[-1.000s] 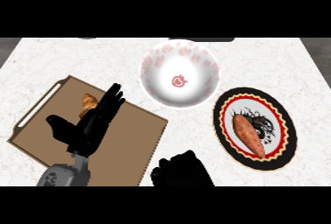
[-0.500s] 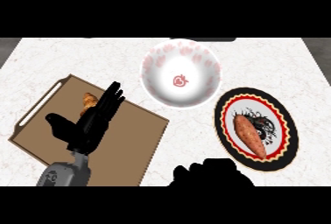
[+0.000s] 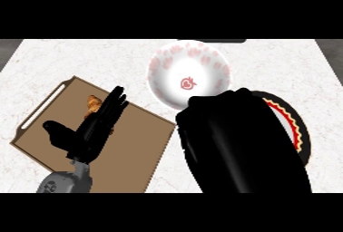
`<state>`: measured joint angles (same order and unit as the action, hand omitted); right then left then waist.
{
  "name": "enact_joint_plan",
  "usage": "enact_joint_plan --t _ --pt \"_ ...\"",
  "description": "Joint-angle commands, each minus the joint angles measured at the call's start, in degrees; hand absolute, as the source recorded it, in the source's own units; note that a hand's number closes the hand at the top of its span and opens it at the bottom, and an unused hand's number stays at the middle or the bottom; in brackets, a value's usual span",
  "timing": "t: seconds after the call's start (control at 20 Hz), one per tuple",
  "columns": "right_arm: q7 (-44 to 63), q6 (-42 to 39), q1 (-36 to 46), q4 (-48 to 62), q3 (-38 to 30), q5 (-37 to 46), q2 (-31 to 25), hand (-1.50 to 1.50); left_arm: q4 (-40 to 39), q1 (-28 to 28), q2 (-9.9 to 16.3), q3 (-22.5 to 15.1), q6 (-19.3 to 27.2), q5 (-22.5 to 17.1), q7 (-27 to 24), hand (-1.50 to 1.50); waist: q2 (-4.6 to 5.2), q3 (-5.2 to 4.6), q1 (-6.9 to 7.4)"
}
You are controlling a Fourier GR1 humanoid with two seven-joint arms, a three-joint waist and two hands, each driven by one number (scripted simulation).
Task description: Pick the bell pepper from the plate and place it in the bowl
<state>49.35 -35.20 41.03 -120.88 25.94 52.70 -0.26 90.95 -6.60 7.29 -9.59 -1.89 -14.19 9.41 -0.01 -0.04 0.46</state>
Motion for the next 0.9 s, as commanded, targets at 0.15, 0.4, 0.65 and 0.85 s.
enact_joint_plan --t 0.15,0.4,0.65,0.85 --pt "-11.6 10.8 5.4 20.0 -10.3 0.7 -0.7 1.50 -0.8 -2.8 0.1 1.6 -0.7 -0.3 1.0 0.00 0.26 0.02 0.39" --pt "-23.4 19.6 5.5 31.9 -12.9 2.8 -4.1 1.50 -0.9 0.6 -2.1 -0.2 0.1 1.6 -0.8 0.00 0.19 0.03 0.31" --pt "-28.9 28.7 12.8 49.7 -14.1 8.2 -4.2 1.50 -3.8 -2.3 -2.5 0.0 -0.3 2.8 -1.9 0.00 0.49 0.01 0.73" --pt "-32.4 31.1 16.9 63.6 -16.7 9.6 -6.3 1.50 -2.3 0.4 -2.9 -1.7 -0.9 3.1 -1.7 0.00 0.75 -0.01 1.66"
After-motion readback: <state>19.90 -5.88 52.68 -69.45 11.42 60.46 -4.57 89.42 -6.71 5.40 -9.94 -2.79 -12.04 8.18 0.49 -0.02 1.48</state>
